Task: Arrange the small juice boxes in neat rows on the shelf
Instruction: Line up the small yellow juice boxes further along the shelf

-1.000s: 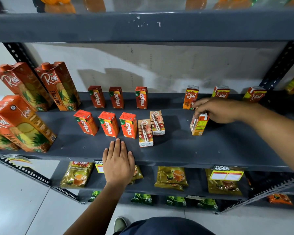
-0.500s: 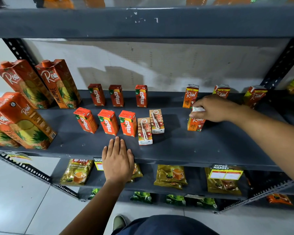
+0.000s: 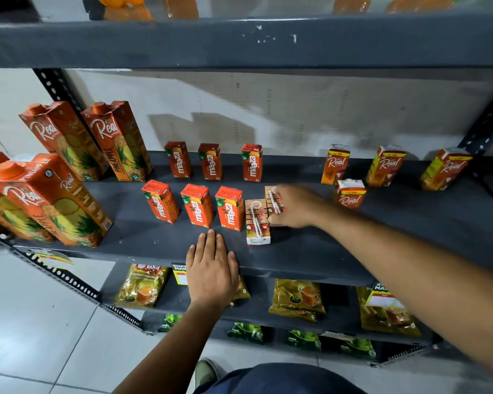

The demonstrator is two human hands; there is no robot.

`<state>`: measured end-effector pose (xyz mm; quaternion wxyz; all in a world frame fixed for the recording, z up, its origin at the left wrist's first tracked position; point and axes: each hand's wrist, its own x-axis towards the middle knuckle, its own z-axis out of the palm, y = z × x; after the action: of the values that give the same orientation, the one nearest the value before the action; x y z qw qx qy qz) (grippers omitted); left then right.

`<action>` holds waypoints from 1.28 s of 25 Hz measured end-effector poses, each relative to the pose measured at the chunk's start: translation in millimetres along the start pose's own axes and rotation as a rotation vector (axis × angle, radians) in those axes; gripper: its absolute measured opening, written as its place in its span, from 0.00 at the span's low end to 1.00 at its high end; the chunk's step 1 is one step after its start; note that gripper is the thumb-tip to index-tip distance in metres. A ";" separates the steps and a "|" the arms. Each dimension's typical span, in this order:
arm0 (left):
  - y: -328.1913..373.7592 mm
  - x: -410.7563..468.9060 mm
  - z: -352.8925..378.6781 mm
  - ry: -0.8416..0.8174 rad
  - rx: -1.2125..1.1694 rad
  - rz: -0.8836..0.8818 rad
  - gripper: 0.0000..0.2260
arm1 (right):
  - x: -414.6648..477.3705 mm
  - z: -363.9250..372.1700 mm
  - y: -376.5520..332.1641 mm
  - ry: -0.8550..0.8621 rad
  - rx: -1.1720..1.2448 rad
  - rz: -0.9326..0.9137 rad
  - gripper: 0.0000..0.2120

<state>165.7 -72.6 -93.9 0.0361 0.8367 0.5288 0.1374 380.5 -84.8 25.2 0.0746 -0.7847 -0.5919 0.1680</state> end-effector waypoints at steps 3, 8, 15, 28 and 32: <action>-0.3 -0.4 -0.9 0.002 -0.007 0.005 0.26 | 9.2 29.2 -2.4 0.088 0.051 0.167 0.30; -3.4 -0.2 1.1 -0.004 -0.021 0.019 0.26 | 16.2 32.2 5.2 0.166 0.122 0.267 0.27; -5.3 1.2 0.4 -0.007 -0.025 0.038 0.27 | -19.1 32.3 16.6 0.250 0.040 0.210 0.28; -4.8 2.2 6.8 0.010 -0.009 0.023 0.28 | -114.5 -135.8 110.1 0.008 -0.464 0.072 0.37; -4.0 1.1 6.7 0.012 -0.013 0.024 0.28 | -89.1 -111.7 168.1 0.100 -0.376 0.129 0.20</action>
<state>164.5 -69.3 -100.9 0.0369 0.8421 0.5179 0.1461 550.2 -209.2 91.8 -0.0547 -0.8285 -0.5569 0.0198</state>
